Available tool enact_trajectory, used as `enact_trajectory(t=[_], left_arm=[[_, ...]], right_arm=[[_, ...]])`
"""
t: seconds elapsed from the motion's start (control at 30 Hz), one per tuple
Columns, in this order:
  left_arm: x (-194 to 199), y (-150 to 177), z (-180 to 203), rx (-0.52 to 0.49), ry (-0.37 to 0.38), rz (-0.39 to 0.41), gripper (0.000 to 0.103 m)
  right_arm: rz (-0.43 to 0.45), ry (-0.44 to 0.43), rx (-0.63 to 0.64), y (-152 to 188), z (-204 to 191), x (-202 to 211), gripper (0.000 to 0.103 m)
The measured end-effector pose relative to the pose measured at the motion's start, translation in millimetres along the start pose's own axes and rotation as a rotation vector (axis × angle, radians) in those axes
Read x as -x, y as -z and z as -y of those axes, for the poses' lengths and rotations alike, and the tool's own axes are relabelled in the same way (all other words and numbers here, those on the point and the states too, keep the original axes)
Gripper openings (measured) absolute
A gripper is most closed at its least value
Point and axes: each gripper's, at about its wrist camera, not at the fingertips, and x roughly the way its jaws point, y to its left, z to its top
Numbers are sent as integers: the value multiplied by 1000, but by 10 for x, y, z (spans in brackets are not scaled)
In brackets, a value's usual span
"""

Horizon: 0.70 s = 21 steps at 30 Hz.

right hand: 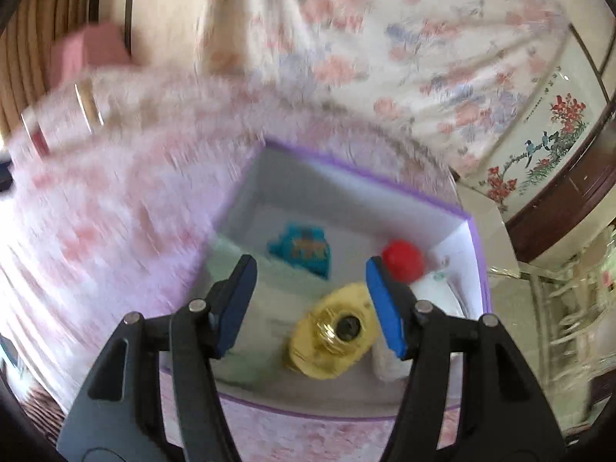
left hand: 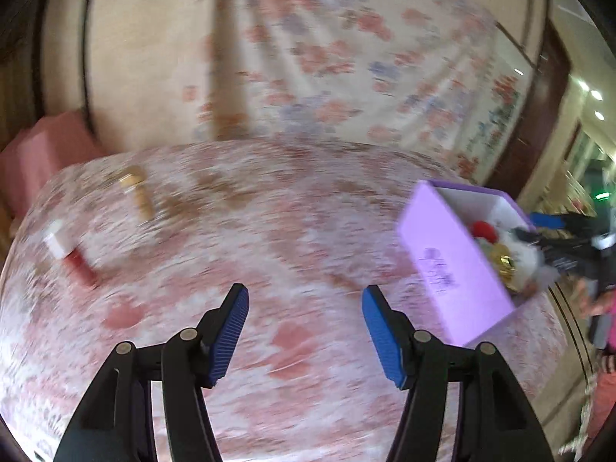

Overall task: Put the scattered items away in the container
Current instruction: 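Withdraw both tools from the box toward the remaining jar and spray can, then grasp the red spray can with the left tool while the right tool grasps the gold-capped jar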

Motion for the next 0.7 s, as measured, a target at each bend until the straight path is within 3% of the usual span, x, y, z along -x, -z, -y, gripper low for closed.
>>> enact_trajectory(t=[0.13, 0.27, 0.4, 0.7], left_arm=[[70, 148, -488, 54, -96, 13, 72], [147, 285, -881, 78, -180, 23, 80], [205, 403, -1206, 79, -252, 27, 81], [89, 553, -1822, 142, -335, 9, 81]], right_arm=[[119, -80, -9, -167, -276, 312, 71], [197, -152, 31, -324, -804, 453, 76], [209, -224, 59, -463, -1294, 390, 77], [170, -365, 91, -691, -2274, -104, 77]])
